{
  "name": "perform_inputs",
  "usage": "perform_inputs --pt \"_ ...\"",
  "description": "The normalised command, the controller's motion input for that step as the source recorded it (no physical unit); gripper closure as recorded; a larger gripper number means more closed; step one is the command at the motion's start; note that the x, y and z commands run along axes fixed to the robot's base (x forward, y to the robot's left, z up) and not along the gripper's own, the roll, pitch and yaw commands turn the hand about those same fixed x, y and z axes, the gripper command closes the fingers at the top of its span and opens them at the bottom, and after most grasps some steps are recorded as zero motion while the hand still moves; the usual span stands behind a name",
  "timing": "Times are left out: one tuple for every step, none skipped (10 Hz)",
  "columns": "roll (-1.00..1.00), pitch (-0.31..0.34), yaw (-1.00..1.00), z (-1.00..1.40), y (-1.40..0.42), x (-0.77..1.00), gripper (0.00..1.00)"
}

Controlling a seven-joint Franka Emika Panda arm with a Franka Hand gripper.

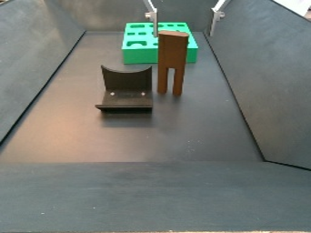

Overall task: Pick up the square-circle object. Move up. Rotate the square-circle object. Move to above the board. Insert the square-circle object.
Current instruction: Pick up the square-circle object.

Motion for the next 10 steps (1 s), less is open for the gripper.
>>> perform_inputs --pt "-0.02 0.02 -0.22 -0.06 0.0 0.51 0.0" --pt "0.04 0.004 -0.3 -0.22 -0.41 0.61 0.0" --pt "0.0 -0.034 -0.42 -0.22 -0.39 0.54 0.0" --pt "0.01 -0.076 -0.42 -0.22 -0.49 0.47 0.0" --pt "0.03 -0.124 -0.25 -0.21 -0.53 0.17 0.0" --pt "0.08 -0.047 0.0 -0.13 -0.41 0.0 0.0" --pt "0.06 -0.054 0.0 -0.05 -0.24 -0.16 0.0" --pt "0.03 0.0 0.0 0.0 0.0 -0.24 0.0" --pt "0.02 0.0 0.0 0.01 0.0 -0.15 0.0" --pt "0.04 0.0 -0.16 -0.05 -0.13 0.03 0.0"
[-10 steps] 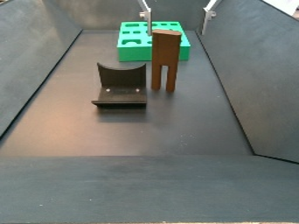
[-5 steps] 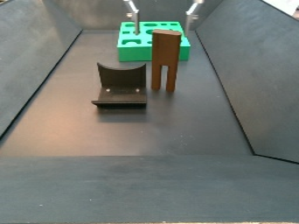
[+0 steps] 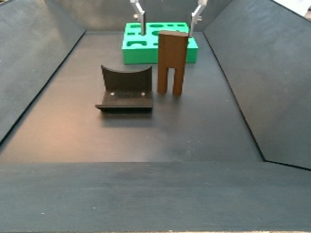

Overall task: Pick up the square-circle object. Move up. Rotate the square-circle object. Move to above the board. Insert the square-circle object.
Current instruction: Pick up the square-circle object.

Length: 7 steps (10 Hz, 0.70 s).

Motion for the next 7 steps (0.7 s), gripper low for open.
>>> perform_inputs --pt "0.03 -0.003 -0.27 -0.13 -0.21 0.09 0.0" --pt "0.02 -0.004 -0.28 -0.15 -0.16 0.0 0.0" --pt "0.01 0.0 -0.32 -0.02 -0.03 -0.05 0.0" --pt "0.0 0.0 -0.39 -0.01 -0.01 -0.09 0.0" --pt "0.0 0.0 -0.45 -0.07 -0.01 -0.12 0.0" --pt "0.0 0.0 -0.47 0.0 0.0 -0.21 0.0" --pt "0.0 0.0 -0.22 0.03 0.0 0.0 0.0"
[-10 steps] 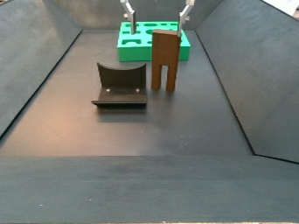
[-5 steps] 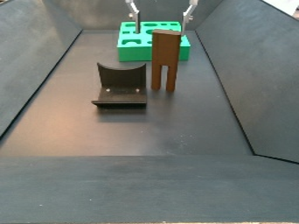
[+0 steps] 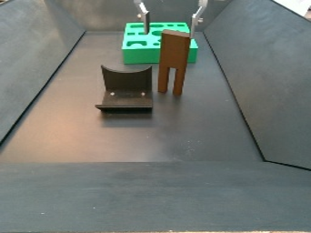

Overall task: Pick up the square-circle object. Move up. Rotate the square-circle object. Move to above the board. Insert the square-circle object.
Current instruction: Pick up the square-circle object.

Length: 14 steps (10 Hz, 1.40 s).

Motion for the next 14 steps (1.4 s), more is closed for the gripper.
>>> perform_inputs --pt "0.0 0.0 -0.15 0.09 0.0 0.0 0.0" --pt "0.0 0.0 -0.15 0.11 0.0 0.0 0.0" --pt "0.0 0.0 -0.15 0.05 0.0 0.0 0.0" --pt "0.0 0.0 -0.19 0.0 -0.09 0.0 0.0" --pt "0.0 -0.053 -0.25 -0.1 -0.18 0.0 0.0" --pt "0.0 -0.05 -0.28 -0.11 -0.14 0.0 0.0" --pt "0.0 -0.107 -0.33 -0.2 -0.11 -0.1 0.0" --pt "-0.08 -0.11 -0.39 -0.28 0.0 -0.18 0.0" --pt "-0.14 -0.103 -0.59 -0.21 0.0 -0.18 0.0" --pt "-0.08 -0.051 -0.4 -0.09 0.0 -0.02 0.0" --pt "-0.03 -0.011 -0.18 -0.09 0.0 0.0 0.0" --pt "0.0 -0.001 -0.04 -0.21 0.0 0.0 0.0" --pt "0.0 0.0 0.0 -0.34 0.0 0.0 0.0" --pt "0.0 0.004 0.0 -0.36 0.0 0.0 0.0"
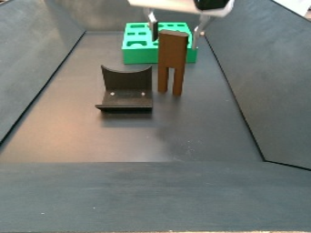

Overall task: Pick up the square-circle object. Move up. Rotate the square-circle object. Move to above the board. Insert the square-circle object.
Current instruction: Pick up the square-circle object.

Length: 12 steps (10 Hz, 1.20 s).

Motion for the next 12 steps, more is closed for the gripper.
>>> perform_inputs --pt "0.0 0.021 0.0 -0.35 0.0 0.0 0.0" --pt "0.0 0.05 0.0 -0.29 0.0 0.05 0.0" --pt "0.0 0.0 0.0 -0.11 0.0 0.0 0.0" --pt "0.0 -0.014 0.0 0.0 0.0 0.0 0.0" --pt "0.0 -0.006 0.0 -0.01 -0.02 0.0 0.0" --pt "0.0 0.0 0.39 0.0 0.03 0.0 0.0" --pt "0.0 0.0 0.18 0.0 0.0 0.0 0.0" --pt "0.0 0.0 0.0 0.0 0.0 0.0 0.0" --pt "0.0 0.0 0.0 0.0 0.0 0.0 1.0" --pt "0.0 0.0 0.0 0.0 0.0 0.0 1.0" --pt "0.0 0.0 0.0 0.0 0.0 0.0 1.0" --pt "0.0 0.0 0.0 0.0 0.0 0.0 1.0"
